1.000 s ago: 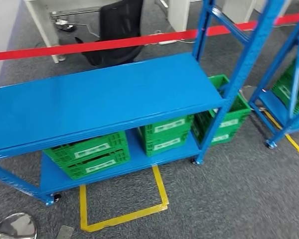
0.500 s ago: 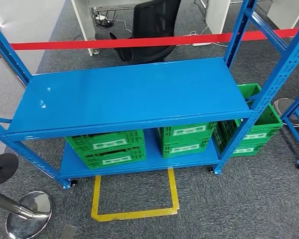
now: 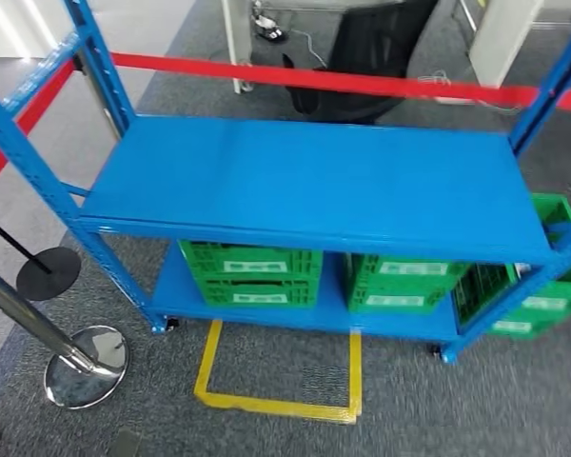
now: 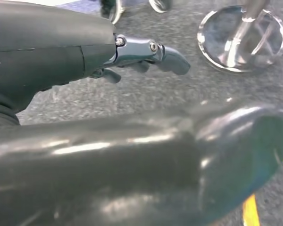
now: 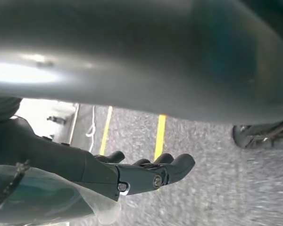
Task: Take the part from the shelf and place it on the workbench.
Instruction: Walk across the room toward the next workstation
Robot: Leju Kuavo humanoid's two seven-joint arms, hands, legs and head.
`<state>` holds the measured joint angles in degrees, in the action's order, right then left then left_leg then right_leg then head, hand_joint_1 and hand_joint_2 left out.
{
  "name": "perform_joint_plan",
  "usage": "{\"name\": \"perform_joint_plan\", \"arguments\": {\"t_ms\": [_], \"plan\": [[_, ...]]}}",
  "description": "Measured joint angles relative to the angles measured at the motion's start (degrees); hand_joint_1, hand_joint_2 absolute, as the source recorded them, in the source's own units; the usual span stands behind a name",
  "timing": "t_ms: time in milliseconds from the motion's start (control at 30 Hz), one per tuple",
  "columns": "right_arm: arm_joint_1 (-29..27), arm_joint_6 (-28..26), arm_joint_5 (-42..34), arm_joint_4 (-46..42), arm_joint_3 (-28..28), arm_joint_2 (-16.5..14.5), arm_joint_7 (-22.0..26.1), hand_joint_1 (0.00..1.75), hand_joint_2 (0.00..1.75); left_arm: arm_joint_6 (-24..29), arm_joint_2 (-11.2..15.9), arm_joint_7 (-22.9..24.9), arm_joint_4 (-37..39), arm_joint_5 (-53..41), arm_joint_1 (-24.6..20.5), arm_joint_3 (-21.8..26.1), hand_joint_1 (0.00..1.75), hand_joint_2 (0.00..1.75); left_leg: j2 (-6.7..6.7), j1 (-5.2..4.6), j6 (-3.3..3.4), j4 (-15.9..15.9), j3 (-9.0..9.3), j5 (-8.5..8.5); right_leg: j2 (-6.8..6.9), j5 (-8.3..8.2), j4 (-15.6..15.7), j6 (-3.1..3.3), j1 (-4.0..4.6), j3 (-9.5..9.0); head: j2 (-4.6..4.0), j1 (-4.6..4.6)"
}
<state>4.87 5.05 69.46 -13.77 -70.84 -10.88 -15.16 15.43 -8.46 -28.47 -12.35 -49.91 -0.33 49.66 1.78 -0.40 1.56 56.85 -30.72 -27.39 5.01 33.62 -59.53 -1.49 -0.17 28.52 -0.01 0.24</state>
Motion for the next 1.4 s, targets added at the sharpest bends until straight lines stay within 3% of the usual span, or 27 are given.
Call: {"name": "perform_joint_plan", "arguments": {"t_ms": [67,100,133,167,200,267,300,367,500,533,600,633,667,700,733,800,833,967,1033,1133,1167,1200,1233,1300,1333,1400], "plan": [[-0.12,-0.05,0.0,0.0,-0.01,0.01,0.23,0.0,0.0,0.08,-0.02,-0.01,0.01,-0.02,-0.22,0.02,0.0,0.0,-1.15,0.29,0.35,-0.31,0.28,0.1,-3.89,2.89,-6.97,-0.44,-0.28,3.89,-0.01,0.43],[-0.24,-0.08,0.0,0.0,-0.01,0.01,0.37,0.0,0.0,0.1,-0.05,-0.01,0.01,-0.02,-0.29,0.03,0.0,0.0,-1.71,0.31,0.44,-0.3,0.34,-0.02,-4.66,3.97,-10.85,-0.62,-0.38,6.38,0.0,0.51],[-0.37,-0.1,0.0,0.0,-0.02,0.02,0.41,0.0,0.0,0.09,-0.09,-0.01,0.01,-0.03,-0.25,0.03,0.0,0.0,-2.19,0.31,0.46,-0.28,0.5,-0.2,-4.9,4.03,-13.32,-0.76,-0.44,8.32,0.0,0.55],[-0.49,-0.11,0.0,0.0,-0.02,0.02,0.35,0.0,0.0,0.09,-0.12,-0.01,0.01,-0.04,-0.18,0.04,0.0,0.0,-2.59,0.34,0.4,-0.25,0.76,-0.43,-4.95,2.89,-13.72,-0.88,-0.48,9.34,0.01,0.56],[-0.6,-0.12,0.0,0.0,-0.02,0.03,0.29,0.0,0.0,0.09,-0.12,-0.01,0.01,-0.05,-0.12,0.04,0.0,0.0,-2.91,0.39,0.26,-0.21,1.12,-0.74,-4.94,0.73,-11.97,-0.97,-0.55,9.3,0.0,0.56],[-0.73,-0.11,-0.01,0.0,-0.02,0.03,0.21,0.0,0.0,0.09,-0.13,-0.01,0.01,-0.07,-0.07,0.04,0.0,0.0,-3.3,0.44,-0.27,-0.08,1.89,-1.54,-5.03,-4.1,-4.92,-1.11,-0.75,7.01,0.0,0.6],[-0.73,-0.08,-0.01,0.02,-0.02,0.03,0.21,0.0,0.0,0.1,-0.11,-0.01,0.01,-0.07,-0.1,0.06,0.0,0.0,-3.43,0.35,-0.61,0.13,2.08,-1.98,-5.17,-5.35,-1.81,-0.98,-0.83,5.66,-0.01,0.67],[-0.67,0.02,-0.03,0.04,-0.02,0.01,0.39,0.0,0.0,0.11,-0.07,-0.01,0.01,-0.08,-0.17,0.1,0.0,0.0,-3.56,0.11,-1.16,0.38,2.07,-2.49,-5.49,-5.39,0.6,-0.31,-0.82,4.39,0.0,0.57],[-0.58,0.15,-0.08,0.04,-0.02,0.0,0.23,0.0,0.0,0.11,-0.01,-0.04,0.01,-0.08,-0.26,0.24,0.0,0.0,-3.26,0.31,-1.97,2.03,1.72,-4.02,-5.27,-4.71,0.82,1.41,-0.84,3.74,0.01,0.06],[-0.56,0.16,-0.09,0.03,-0.02,0.0,0.2,0.0,0.0,0.11,-0.03,-0.06,0.01,-0.09,-0.3,0.28,0.0,0.0,-2.98,0.39,-2.27,4.54,0.6,-5.36,-5.08,-4.53,0.88,1.75,-0.91,3.46,0.01,-0.06],[-0.56,0.17,-0.09,0.03,-0.02,0.0,0.18,0.0,0.0,0.11,-0.09,-0.08,0.01,-0.1,-0.33,0.39,0.0,0.0,-2.57,0.52,-2.76,12.47,-3.52,-8.6,-4.75,-4.03,0.89,2.16,-0.86,2.98,0.01,-0.22],[-0.57,0.17,-0.09,0.03,-0.02,0.0,0.18,0.0,0.0,0.11,-0.09,-0.08,0.01,-0.1,-0.28,0.44,0.0,0.0,-2.52,0.57,-2.86,16.02,-5.63,-9.54,-4.65,-3.76,0.89,2.22,-0.84,2.72,0.01,-0.2],[-0.59,0.17,-0.09,0.03,-0.02,0.0,0.18,0.0,0.0,0.1,-0.09,-0.08,0.02,-0.1,-0.2,0.47,0.0,0.0,-2.51,0.59,-2.84,17.85,-6.99,-9.32,-4.6,-3.48,0.89,2.21,-0.82,2.39,0.01,-0.21],[-0.62,0.17,-0.09,0.03,-0.02,0.0,0.18,0.0,0.0,0.1,-0.09,-0.08,0.02,-0.1,-0.12,0.5,0.0,0.0,-2.51,0.59,-2.71,17.45,-7.32,-7.85,-4.59,-3.17,0.89,2.18,-0.8,1.96,0.01,-0.22],[-0.63,0.17,-0.09,0.03,-0.02,0.0,0.17,0.0,0.0,0.1,-0.09,-0.08,0.02,-0.1,-0.08,0.51,0.0,0.0,-2.51,0.56,-2.46,14.9,-6.65,-5.38,-4.59,-2.83,0.89,2.12,-0.77,1.43,0.01,-0.2],[-0.62,0.2,-0.1,0.04,-0.02,0.0,0.17,0.0,0.0,0.1,-0.07,-0.08,0.02,-0.1,-0.06,0.56,0.0,0.0,-2.46,0.34,-1.65,7.65,-4.09,-0.61,-4.57,-2.1,0.93,1.86,-0.63,0.54,0.01,-0.17],[-0.6,0.24,-0.1,0.04,-0.03,0.0,0.19,0.0,0.0,0.1,-0.07,-0.11,0.02,-0.1,-0.09,0.58,0.0,0.0,-2.43,0.19,-1.24,4.86,-2.96,0.39,-4.58,-1.81,0.93,1.62,-0.54,0.3,0.01,-0.15],[-0.49,0.57,-0.29,0.04,-0.09,0.0,0.32,0.0,0.0,-0.05,-0.13,-0.3,0.02,-0.08,-0.12,0.66,0.0,0.0,-2.31,0.18,-0.55,2.01,-1.7,-0.2,-4.54,-1.25,1.15,0.35,-0.43,0.45,0.01,-0.1],[-0.4,0.72,-0.46,0.04,-0.2,0.0,0.26,0.0,0.0,-0.1,-0.19,-0.37,0.02,-0.07,-0.1,0.77,0.0,0.0,-2.03,0.5,-0.15,1.19,-1.07,-0.24,-4.74,0.51,-1.38,-0.17,-0.41,1.57,0.01,-0.04],[-0.4,0.78,-0.51,0.04,-0.28,0.02,0.25,0.0,0.0,-0.16,-0.23,-0.38,0.02,-0.07,-0.28,0.91,0.0,0.0,-1.27,0.5,0.39,0.98,-0.65,-0.68,-4.92,4.98,-12.25,-0.57,-0.49,7.88,0.01,-0.02],[-0.47,0.78,-0.51,0.04,-0.29,0.02,0.25,0.0,0.0,-0.2,-0.27,-0.38,0.03,-0.07,-0.28,0.93,0.0,0.0,-0.99,0.48,0.45,0.99,-0.44,-0.9,-4.91,5.12,-14.6,-0.67,-0.51,9.6,0.01,-0.04],[-0.55,0.78,-0.51,0.04,-0.3,0.02,0.24,0.0,0.0,-0.23,-0.3,-0.38,0.03,-0.07,-0.27,0.95,0.0,0.0,-0.7,0.48,0.42,1.0,-0.12,-1.18,-4.86,4.0,-14.78,-0.73,-0.51,10.23,0.01,-0.02],[-0.63,0.78,-0.52,0.04,-0.3,0.03,0.24,0.0,0.0,-0.25,-0.32,-0.38,0.03,-0.07,-0.26,0.96,0.0,0.0,-0.42,0.51,0.33,1.0,0.34,-1.51,-4.67,1.77,-12.67,-0.74,-0.51,9.68,0.01,-0.02],[-0.68,0.78,-0.52,0.04,-0.3,0.04,0.24,0.0,0.0,-0.27,-0.34,-0.38,0.03,-0.07,-0.25,0.98,0.0,0.0,0.25,0.4,-0.13,1.1,1.39,-2.37,-2.88,-2.95,-5.2,-0.62,-0.35,6.72,0.01,0.01],[-0.55,0.78,-0.52,0.04,-0.3,0.04,0.24,0.0,0.0,-0.27,-0.34,-0.39,0.03,-0.06,-0.22,0.99,0.0,0.0,0.59,0.22,-0.46,1.24,1.75,-2.78,-1.97,-4.22,-2.27,-0.29,-0.24,5.39,0.01,0.0],[-0.31,0.78,-0.53,0.04,-0.31,0.04,0.29,0.0,0.0,-0.27,-0.34,-0.4,0.03,-0.02,-0.2,1.02,0.0,0.0,1.5,-0.17,-0.98,1.45,2.08,-3.27,-1.32,-4.42,-0.31,0.43,0.02,4.48,0.01,-0.18]]}}
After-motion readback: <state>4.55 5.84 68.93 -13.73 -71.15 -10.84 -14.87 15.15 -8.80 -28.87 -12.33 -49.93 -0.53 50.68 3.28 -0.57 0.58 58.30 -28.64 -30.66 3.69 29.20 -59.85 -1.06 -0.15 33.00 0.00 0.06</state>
